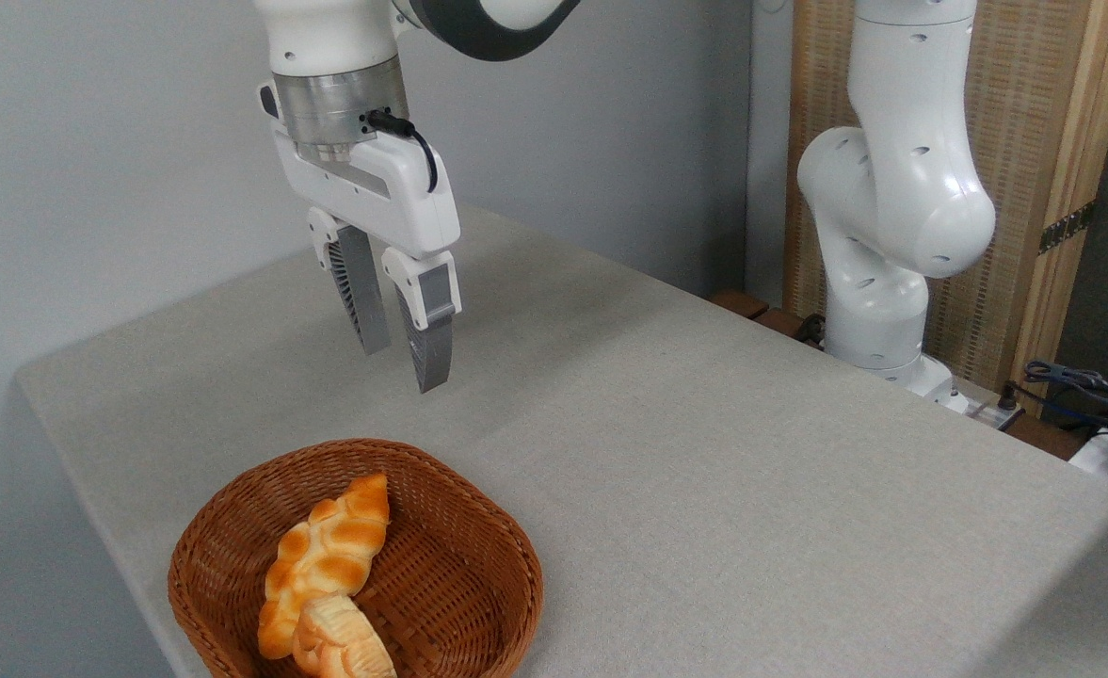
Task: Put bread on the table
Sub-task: 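Lower the open gripper into the basket over the small round roll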
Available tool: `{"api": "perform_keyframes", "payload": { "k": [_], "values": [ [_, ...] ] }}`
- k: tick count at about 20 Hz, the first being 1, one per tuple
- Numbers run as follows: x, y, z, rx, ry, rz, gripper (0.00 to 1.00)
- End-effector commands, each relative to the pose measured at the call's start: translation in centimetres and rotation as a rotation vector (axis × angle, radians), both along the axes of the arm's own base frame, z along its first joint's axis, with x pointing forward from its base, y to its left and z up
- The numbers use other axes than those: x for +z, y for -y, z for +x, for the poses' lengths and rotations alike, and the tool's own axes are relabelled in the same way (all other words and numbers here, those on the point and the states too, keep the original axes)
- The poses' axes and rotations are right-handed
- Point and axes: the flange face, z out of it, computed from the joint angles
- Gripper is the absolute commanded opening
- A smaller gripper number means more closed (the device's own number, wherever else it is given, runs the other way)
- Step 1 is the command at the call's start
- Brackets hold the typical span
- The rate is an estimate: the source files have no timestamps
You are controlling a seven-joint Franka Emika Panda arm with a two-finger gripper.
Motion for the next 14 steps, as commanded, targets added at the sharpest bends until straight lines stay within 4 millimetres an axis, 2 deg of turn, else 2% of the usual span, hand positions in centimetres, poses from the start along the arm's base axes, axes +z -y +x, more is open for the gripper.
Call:
{"api": "perform_keyframes", "payload": {
  "k": [1,5,6,14],
  "values": [
    [0.4,-0.3,1.0,0.018,0.071,-0.016,1.0],
    [-0.1,-1.2,2.5,0.037,0.142,-0.021,1.0],
    [-0.4,-2.3,2.9,0.054,0.168,-0.022,1.0],
    [-2.5,-6.2,5.9,0.111,0.287,0.013,1.0]
  ]
}}
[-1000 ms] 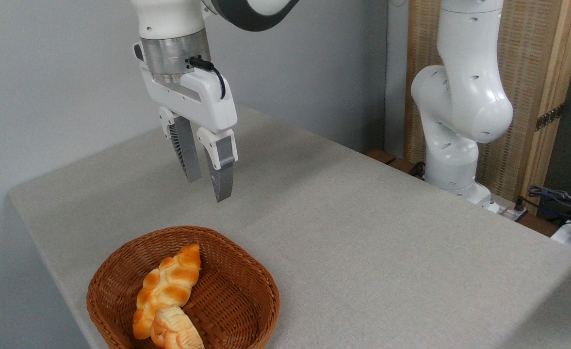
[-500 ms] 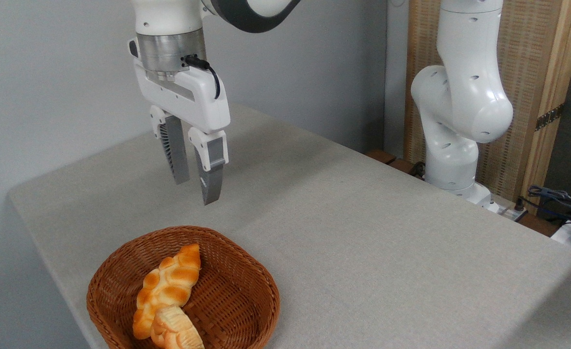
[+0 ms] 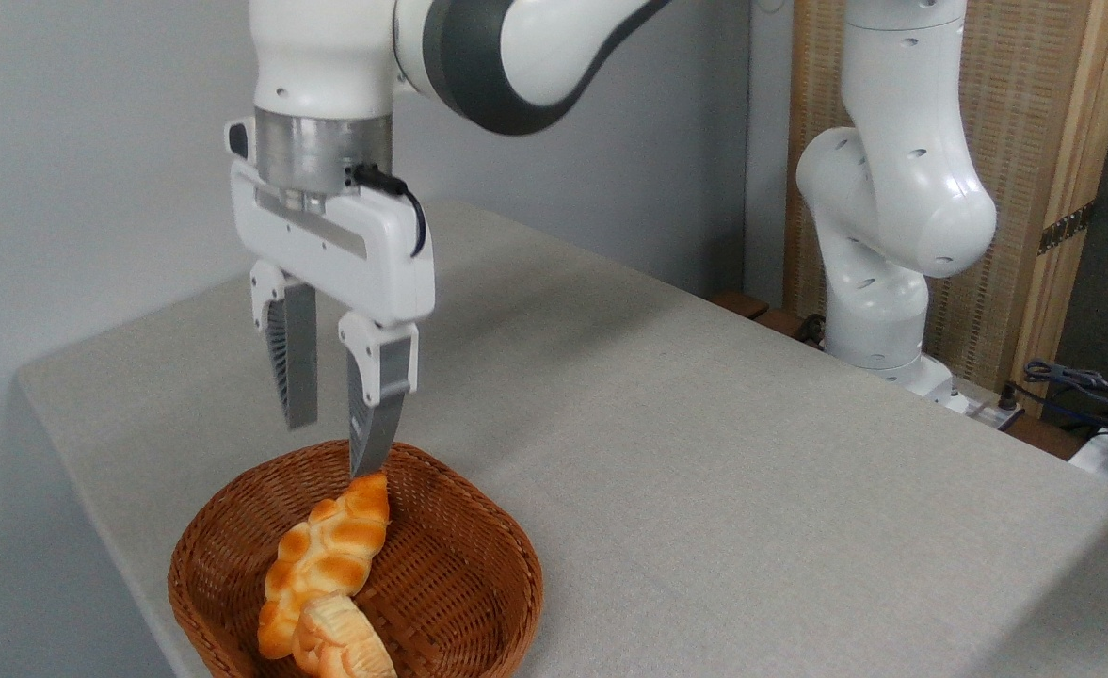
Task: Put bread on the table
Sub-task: 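Lower the open gripper into the basket over the small round roll, then close the gripper on the small round bread roll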
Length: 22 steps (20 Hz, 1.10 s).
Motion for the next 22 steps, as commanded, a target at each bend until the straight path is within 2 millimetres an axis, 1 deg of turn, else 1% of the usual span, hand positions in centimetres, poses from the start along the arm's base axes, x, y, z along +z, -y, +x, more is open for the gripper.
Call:
{"api": "perform_keyframes", "payload": {
  "k": [1,2,4,5,6,8,10,12,13,16,18,22],
  "values": [
    [-0.9,-1.7,1.3,0.028,0.06,0.024,1.0],
    [-1.5,-2.0,1.9,0.032,0.073,0.029,1.0],
    [-2.1,-2.2,2.4,0.036,0.094,0.032,1.0],
    [-2.6,-3.1,2.8,0.049,0.097,0.041,1.0],
    [-2.8,-3.6,3.0,0.056,0.101,0.047,1.0],
    [-3.2,-3.9,3.2,0.056,0.108,0.062,1.0],
    [-4.2,-4.0,3.7,0.056,0.104,0.072,1.0],
    [-5.5,-4.8,4.3,0.069,0.106,0.084,1.0],
    [-6.3,-4.8,4.5,0.069,0.102,0.089,1.0],
    [-7.1,-4.7,4.9,0.068,0.107,0.094,1.0],
    [-8.3,-4.6,5.3,0.065,0.097,0.101,1.0],
    [-9.2,-4.6,5.4,0.065,0.084,0.107,1.0]
  ]
}}
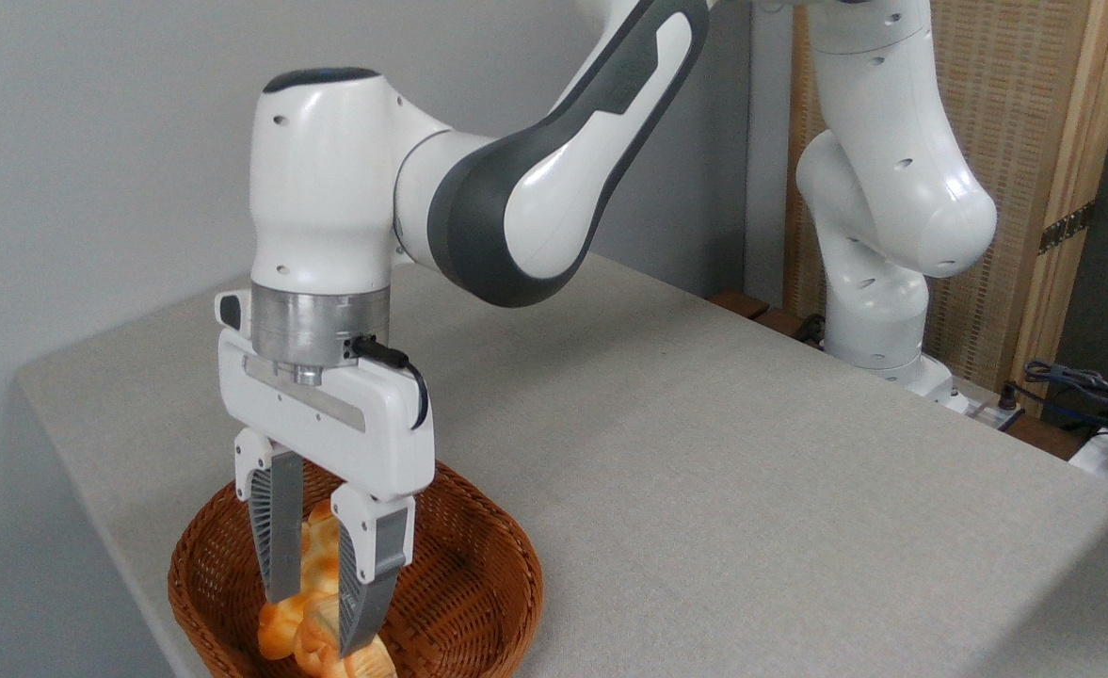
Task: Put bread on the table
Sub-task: 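Close the gripper on the small round bread roll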
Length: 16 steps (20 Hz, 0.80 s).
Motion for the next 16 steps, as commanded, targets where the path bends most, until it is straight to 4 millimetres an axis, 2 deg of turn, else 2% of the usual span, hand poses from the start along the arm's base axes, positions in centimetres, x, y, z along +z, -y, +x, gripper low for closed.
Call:
{"api": "perform_keyframes", "payload": {
  "k": [1,6,7,8,10,11,13,16],
  "values": [
    [-0.22,-0.24,0.23,-0.001,0.01,0.018,1.0],
    [-0.39,-0.44,0.2,-0.037,0.001,0.045,0.97],
    [-0.41,-1.02,0.16,-0.068,-0.01,0.08,0.89],
    [-0.5,-1.13,0.12,-0.08,-0.015,0.09,0.86],
    [-0.42,-1.13,0.14,-0.09,-0.015,0.095,0.71],
    [-0.42,-1.13,0.14,-0.092,-0.015,0.095,0.59],
    [-0.52,-1.14,0.11,-0.1,-0.019,0.098,0.49],
    [-0.52,-1.14,0.11,-0.119,-0.022,0.105,0.43]
  ]
}}
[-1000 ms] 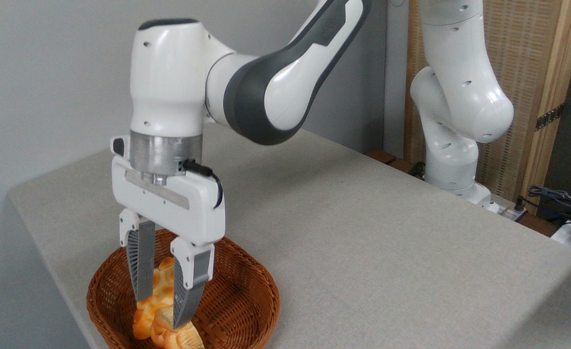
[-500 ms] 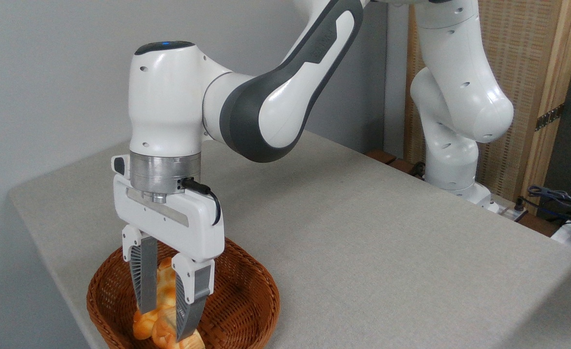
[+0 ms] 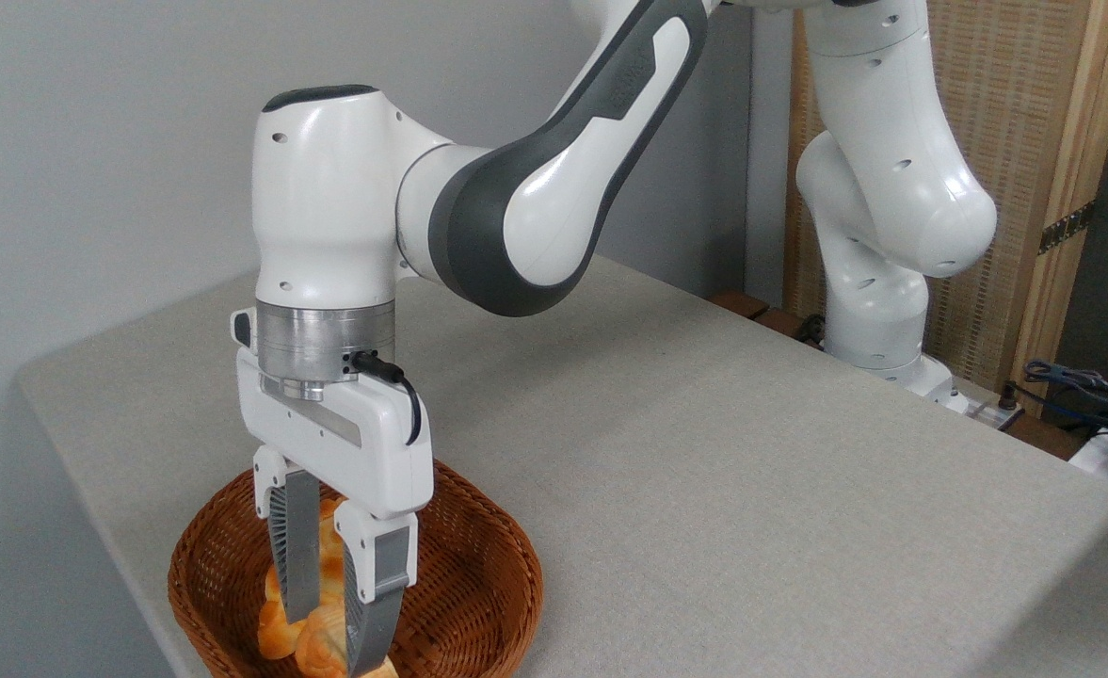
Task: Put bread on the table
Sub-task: 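Close the gripper on the small round bread roll, then lift the held roll up out of the basket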
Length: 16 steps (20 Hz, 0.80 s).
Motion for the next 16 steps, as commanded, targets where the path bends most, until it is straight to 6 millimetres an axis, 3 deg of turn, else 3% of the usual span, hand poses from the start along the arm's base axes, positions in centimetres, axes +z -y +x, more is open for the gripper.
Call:
{"api": "perform_keyframes", "payload": {
  "k": [1,10,16],
  "values": [
    [0.0,-0.3,0.0,-0.029,-0.003,0.026,0.43],
    [0.5,-0.3,-0.1,-0.028,0.005,0.023,0.45],
    [2.6,0.3,-0.8,-0.019,0.013,-0.006,0.45]
  ]
}}
